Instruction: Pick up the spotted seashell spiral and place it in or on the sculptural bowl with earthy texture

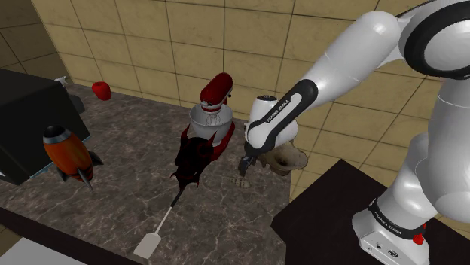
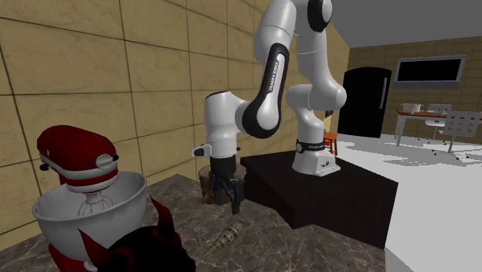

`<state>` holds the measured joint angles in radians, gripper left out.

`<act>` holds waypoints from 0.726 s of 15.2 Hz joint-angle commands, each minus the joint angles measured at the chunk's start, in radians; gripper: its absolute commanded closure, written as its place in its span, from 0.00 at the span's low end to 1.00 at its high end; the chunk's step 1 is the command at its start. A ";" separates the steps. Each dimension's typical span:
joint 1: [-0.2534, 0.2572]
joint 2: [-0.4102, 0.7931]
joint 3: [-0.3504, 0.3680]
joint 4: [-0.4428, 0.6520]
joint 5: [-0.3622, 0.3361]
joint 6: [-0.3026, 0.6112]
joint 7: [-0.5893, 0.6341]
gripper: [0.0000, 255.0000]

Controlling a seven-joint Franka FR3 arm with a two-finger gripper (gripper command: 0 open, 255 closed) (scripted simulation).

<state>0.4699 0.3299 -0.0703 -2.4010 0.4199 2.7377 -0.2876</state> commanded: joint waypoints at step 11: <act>-0.002 0.259 0.054 0.177 0.036 0.058 -0.003 0.00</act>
<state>0.4686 0.5793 -0.0195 -2.2274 0.4527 2.7891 -0.2890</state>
